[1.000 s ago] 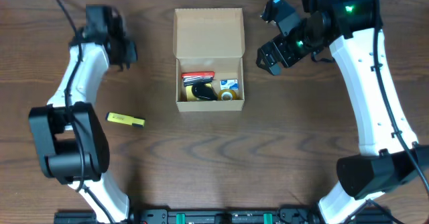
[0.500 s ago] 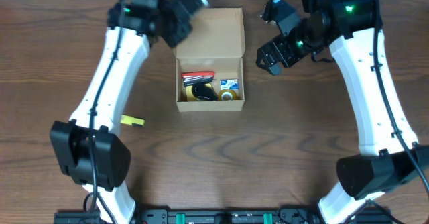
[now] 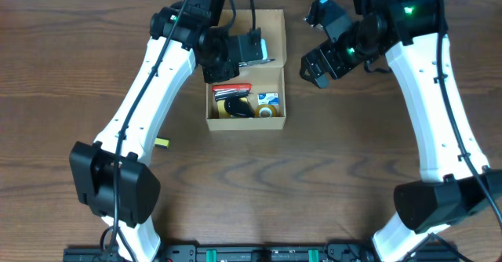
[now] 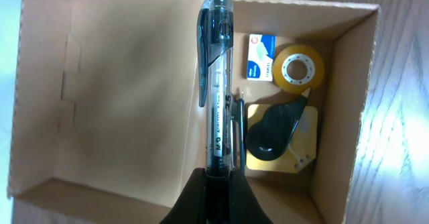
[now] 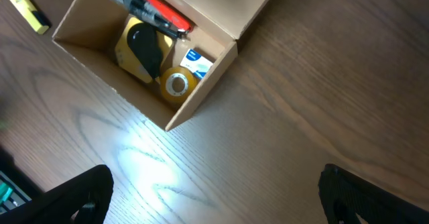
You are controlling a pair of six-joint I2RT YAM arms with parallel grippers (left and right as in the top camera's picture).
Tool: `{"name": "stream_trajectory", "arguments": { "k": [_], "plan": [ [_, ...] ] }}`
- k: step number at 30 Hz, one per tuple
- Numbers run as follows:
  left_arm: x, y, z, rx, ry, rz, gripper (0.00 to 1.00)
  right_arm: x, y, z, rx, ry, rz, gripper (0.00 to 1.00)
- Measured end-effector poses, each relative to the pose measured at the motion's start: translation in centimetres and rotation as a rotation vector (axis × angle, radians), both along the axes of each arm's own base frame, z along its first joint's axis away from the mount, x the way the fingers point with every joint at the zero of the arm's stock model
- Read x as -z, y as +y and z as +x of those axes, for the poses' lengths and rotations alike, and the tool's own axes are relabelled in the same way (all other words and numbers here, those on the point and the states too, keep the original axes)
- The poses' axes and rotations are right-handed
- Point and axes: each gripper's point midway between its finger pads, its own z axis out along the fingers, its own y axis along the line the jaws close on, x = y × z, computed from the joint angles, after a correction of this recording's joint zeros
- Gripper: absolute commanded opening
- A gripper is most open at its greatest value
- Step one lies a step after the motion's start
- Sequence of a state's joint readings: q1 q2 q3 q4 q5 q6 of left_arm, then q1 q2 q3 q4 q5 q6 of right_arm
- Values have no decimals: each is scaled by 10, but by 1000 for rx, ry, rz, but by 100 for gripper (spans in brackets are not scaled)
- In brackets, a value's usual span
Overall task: Pack container
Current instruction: 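Carry the pen with the left gripper and lower it into the box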
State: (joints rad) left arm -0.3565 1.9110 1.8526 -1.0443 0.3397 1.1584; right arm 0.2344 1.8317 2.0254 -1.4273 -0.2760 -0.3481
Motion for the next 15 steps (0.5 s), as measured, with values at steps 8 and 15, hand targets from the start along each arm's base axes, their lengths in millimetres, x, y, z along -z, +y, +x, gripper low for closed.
{"name": "stream_trajectory", "arguments": {
  "k": [8, 15],
  "plan": [
    [52, -5, 9, 75, 70, 47, 6, 0, 0, 0, 0, 0, 0, 99],
    [101, -3, 13, 96, 150, 95, 6, 0, 0, 0, 0, 0, 0, 99]
  ]
}}
